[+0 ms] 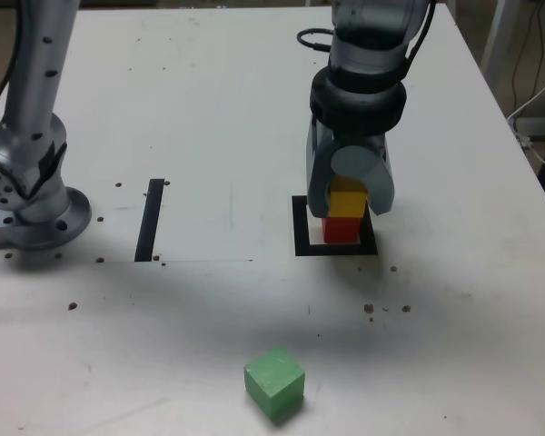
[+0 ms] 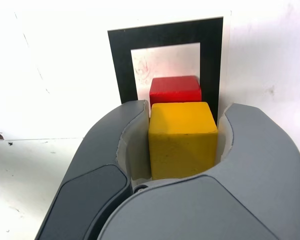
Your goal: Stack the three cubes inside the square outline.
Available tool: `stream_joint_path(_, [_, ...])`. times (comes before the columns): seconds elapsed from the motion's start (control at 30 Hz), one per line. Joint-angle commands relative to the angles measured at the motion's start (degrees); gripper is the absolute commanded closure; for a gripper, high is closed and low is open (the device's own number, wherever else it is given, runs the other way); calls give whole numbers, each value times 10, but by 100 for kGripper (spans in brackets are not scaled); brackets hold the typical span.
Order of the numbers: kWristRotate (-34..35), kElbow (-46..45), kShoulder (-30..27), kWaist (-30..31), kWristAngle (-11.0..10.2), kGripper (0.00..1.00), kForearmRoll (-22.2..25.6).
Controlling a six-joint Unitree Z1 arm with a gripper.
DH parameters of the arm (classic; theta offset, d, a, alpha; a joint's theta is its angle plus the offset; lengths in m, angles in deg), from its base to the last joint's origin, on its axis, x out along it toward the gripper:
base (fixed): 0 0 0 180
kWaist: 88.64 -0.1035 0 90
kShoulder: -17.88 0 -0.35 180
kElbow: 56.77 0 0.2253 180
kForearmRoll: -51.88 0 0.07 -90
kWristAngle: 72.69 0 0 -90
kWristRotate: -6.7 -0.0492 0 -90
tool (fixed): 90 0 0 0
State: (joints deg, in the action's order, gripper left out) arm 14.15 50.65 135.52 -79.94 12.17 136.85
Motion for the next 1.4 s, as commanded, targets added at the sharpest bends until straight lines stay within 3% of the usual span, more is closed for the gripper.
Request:
stream_joint_path(0.0, [-1, 1, 5, -2, -2, 80, -1])
stream_joint_path(0.47, [-3, -4, 7, -9, 5, 70, 5])
stream_joint_path(1.37, [-16, -2, 6, -16, 12, 1, 15])
